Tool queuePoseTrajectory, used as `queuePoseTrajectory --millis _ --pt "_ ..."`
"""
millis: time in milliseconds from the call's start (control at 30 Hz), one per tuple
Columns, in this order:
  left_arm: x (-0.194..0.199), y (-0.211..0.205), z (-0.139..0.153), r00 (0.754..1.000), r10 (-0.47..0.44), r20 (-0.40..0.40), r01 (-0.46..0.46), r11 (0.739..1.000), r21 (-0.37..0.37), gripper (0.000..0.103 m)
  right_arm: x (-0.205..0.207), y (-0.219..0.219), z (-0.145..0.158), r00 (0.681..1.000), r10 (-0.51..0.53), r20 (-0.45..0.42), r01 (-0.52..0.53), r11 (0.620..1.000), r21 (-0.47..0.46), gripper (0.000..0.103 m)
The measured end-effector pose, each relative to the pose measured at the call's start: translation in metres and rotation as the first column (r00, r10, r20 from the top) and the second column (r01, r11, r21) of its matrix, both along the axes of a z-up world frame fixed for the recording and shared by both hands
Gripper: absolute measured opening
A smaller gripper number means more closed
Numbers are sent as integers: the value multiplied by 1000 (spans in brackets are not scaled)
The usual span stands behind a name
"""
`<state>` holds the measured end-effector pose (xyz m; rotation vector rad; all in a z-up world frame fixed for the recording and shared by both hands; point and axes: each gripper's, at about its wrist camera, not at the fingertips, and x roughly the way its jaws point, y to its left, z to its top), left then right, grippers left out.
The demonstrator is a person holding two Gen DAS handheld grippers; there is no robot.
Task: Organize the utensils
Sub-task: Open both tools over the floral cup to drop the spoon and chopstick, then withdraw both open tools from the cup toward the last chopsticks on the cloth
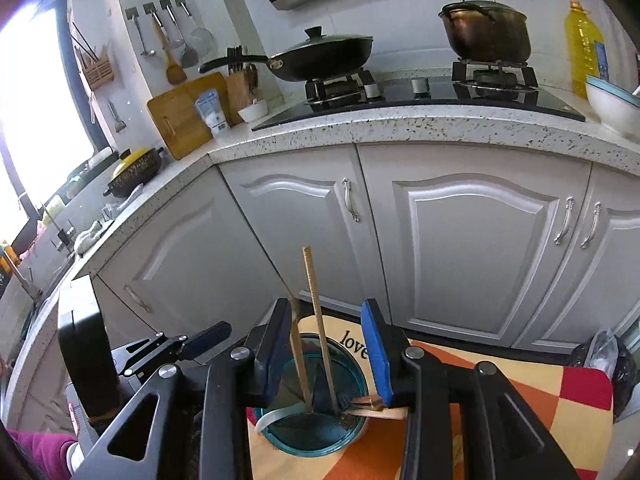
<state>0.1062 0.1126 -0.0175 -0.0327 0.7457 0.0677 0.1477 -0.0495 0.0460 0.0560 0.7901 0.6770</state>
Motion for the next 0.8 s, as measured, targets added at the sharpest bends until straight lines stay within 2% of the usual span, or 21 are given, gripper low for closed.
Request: queuePoseTrajectory --millis 167,267,633,800 --pt "-11 -2 10 1000 7 10 -6 1000 -26 31 -11 -10 5 1000 -12 6 12 1000 5 34" --pt "-16 -7 15 1000 3 17 -2 1000 -31 37 -17 -17 6 1000 -21 4 21 1000 12 35" --pt "-31 -34 20 999 -37 21 38 999 -27 38 -42 -53 5 997 -71 3 71 997 1 36" --pt "-37 -48 19 997 -71 15 72 997 -40 48 -50 -76 -8 994 -105 -22 105 994 -27 38"
